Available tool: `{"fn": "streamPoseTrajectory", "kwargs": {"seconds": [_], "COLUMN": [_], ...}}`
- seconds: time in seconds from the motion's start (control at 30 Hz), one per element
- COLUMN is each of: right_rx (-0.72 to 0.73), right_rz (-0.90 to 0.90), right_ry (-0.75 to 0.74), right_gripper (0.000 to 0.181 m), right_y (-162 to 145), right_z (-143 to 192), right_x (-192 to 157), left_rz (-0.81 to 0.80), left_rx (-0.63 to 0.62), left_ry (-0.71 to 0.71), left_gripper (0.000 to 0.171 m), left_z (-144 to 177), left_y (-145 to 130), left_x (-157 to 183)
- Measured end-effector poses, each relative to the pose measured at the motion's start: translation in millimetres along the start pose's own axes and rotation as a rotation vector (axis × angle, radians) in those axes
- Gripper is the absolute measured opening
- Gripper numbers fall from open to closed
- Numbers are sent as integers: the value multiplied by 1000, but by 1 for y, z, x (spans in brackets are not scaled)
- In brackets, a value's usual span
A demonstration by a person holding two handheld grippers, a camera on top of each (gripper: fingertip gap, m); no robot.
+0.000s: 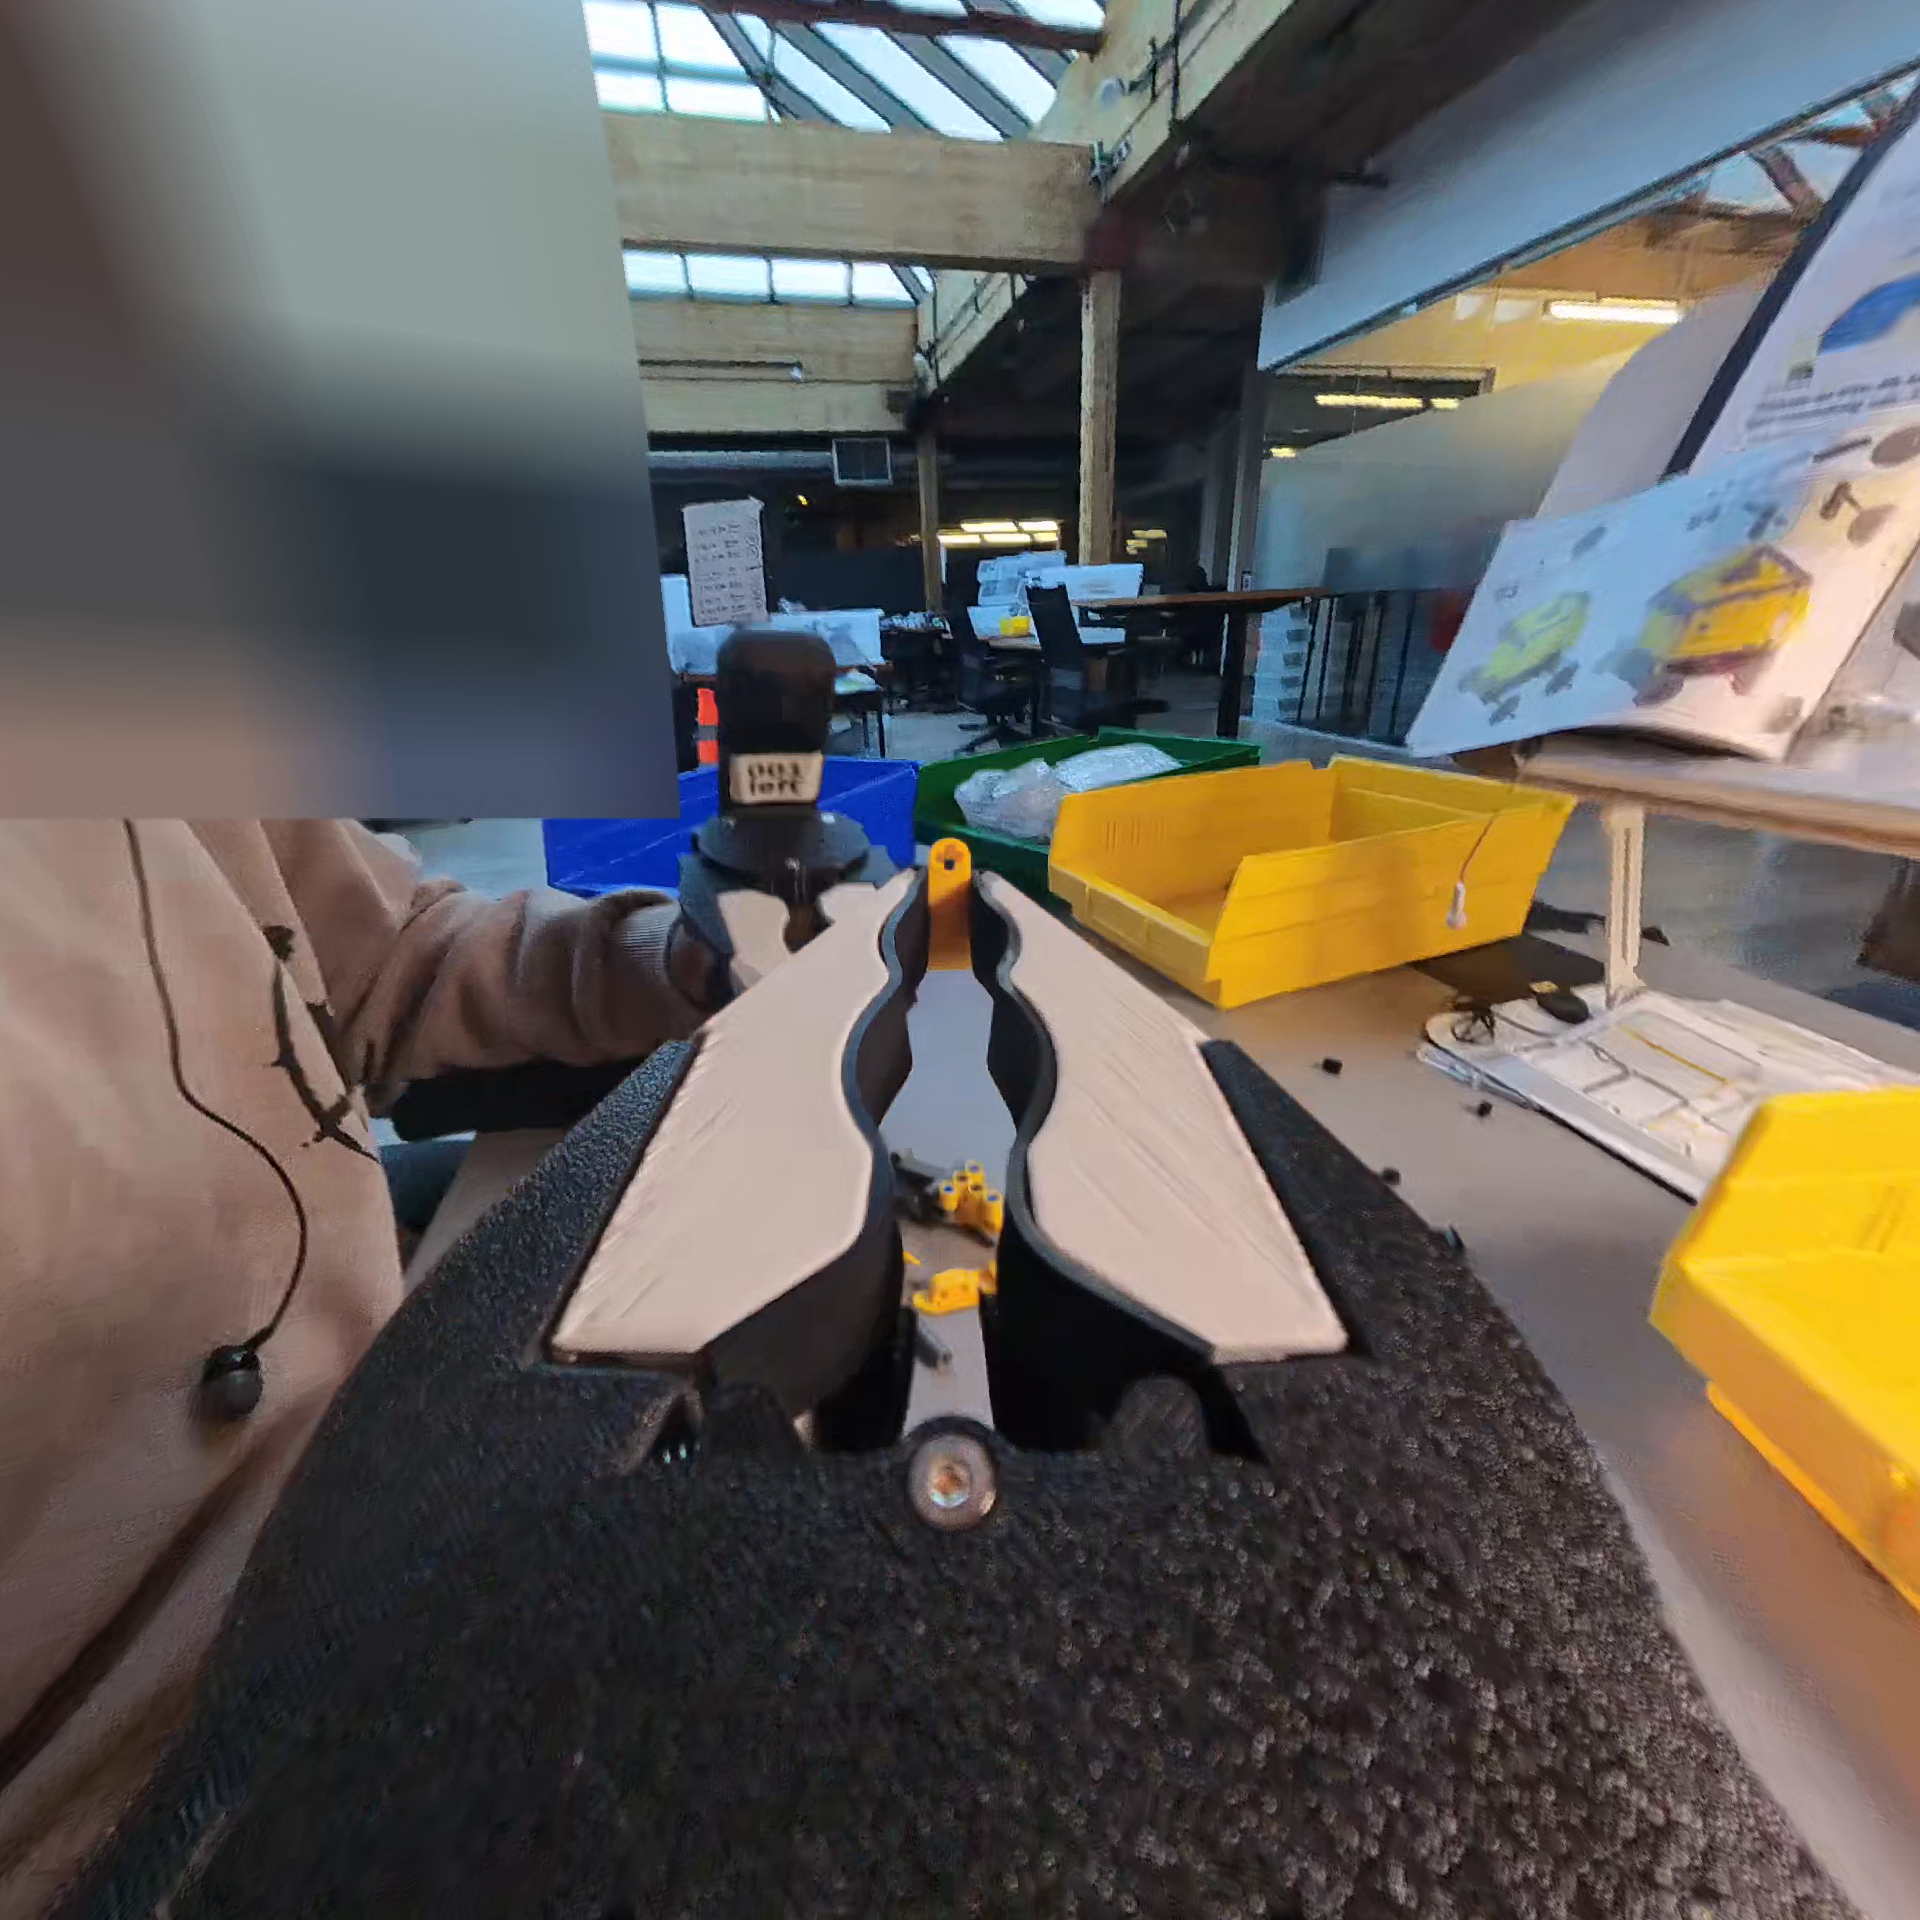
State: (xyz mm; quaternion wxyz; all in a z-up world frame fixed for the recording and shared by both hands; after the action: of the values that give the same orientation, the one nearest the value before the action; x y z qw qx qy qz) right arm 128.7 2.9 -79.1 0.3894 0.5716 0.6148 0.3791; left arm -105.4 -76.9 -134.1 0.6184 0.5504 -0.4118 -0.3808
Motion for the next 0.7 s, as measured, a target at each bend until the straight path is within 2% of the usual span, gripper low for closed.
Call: {"fn": "streamPoseTrajectory", "kwargs": {"seconds": [0.07, 0.17, 0.27, 0.37, 0.53, 0.7], "right_rx": [-65, -91, -115, -168, -259, -478], "right_rz": [-10, 5, 31, 170, 323, 399], "right_ry": [-23, -63, -121, -226, -407, -489], "right_gripper": [5, 5, 5, 5, 5, 6], "right_y": [-10, -10, -5, 16, 73, 102], "right_z": [1, 5, 10, 19, 39, 42], "right_x": [4, 13, 21, 32, 59, 124], "left_rz": [-28, 46, 48, 54, 49, 35], "left_rx": [-28, -48, -37, -3, 15, 12], "left_ry": [7, 29, 74, 108, 150, 166], "left_gripper": [4, 4, 4, 4, 4, 4], "left_z": [-4, -2, 3, 7, 12, 12], "left_y": [-3, -18, -20, -16, -15, -15], "left_x": [0, -3, -4, -8, -10, -11]}}
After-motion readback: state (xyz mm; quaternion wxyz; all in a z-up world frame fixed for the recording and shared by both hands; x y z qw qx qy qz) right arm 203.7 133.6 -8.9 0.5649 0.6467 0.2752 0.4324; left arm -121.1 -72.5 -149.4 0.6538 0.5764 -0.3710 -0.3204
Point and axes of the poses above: each gripper's, where its closed fingertips meet, z back along the fingers, y out of its top, x = y × z across the jaws, the point moved 9 cm from there along z, back along the fingers, and after that the axes turned 14 degrees about x, right-handed, at the moved point
